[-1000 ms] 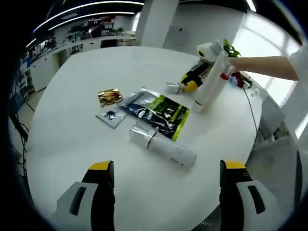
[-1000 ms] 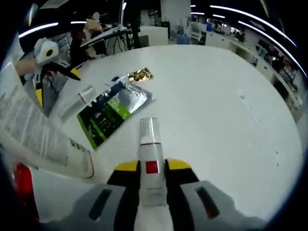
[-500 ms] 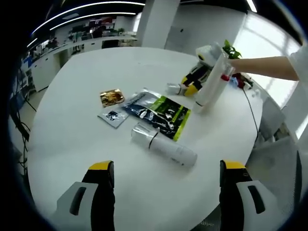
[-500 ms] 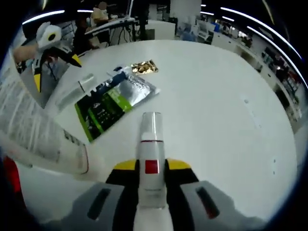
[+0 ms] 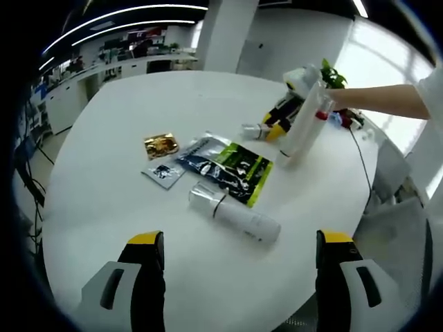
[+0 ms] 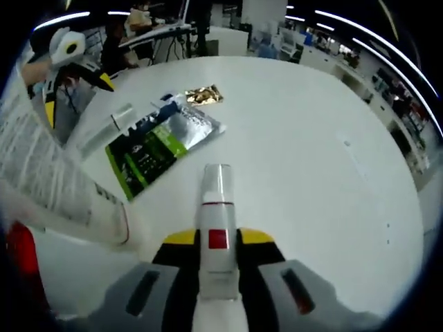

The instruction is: Arrange the skincare products in the storage area until every visible bottle or jar stands upright without overlapping.

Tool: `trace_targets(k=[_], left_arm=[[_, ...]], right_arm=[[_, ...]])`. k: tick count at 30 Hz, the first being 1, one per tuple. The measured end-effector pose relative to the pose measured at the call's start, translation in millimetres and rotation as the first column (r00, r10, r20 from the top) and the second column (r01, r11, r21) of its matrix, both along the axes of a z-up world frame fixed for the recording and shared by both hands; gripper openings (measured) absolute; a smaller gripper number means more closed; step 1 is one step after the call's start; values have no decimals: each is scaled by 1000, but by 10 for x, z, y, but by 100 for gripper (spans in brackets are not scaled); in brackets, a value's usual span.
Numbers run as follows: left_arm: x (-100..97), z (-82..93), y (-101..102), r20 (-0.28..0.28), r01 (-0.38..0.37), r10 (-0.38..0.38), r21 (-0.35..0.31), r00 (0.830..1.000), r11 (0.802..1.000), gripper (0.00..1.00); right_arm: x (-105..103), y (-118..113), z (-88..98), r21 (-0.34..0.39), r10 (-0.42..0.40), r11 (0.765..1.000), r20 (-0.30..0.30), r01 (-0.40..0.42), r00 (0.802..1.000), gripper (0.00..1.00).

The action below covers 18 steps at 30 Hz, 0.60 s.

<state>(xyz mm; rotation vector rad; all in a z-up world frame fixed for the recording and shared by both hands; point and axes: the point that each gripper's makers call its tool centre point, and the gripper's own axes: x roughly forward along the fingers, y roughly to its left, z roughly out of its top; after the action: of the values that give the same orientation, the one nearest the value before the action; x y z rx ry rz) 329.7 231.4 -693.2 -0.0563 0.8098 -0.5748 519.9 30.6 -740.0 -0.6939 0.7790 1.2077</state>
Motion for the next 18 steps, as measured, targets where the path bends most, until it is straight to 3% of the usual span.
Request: trace_targets(k=[18], left_arm=[[2, 182, -161, 38, 38, -38, -14, 999, 999, 89]], right_arm=[[-68, -512, 287, 37, -133, 991, 36, 132, 990, 19]])
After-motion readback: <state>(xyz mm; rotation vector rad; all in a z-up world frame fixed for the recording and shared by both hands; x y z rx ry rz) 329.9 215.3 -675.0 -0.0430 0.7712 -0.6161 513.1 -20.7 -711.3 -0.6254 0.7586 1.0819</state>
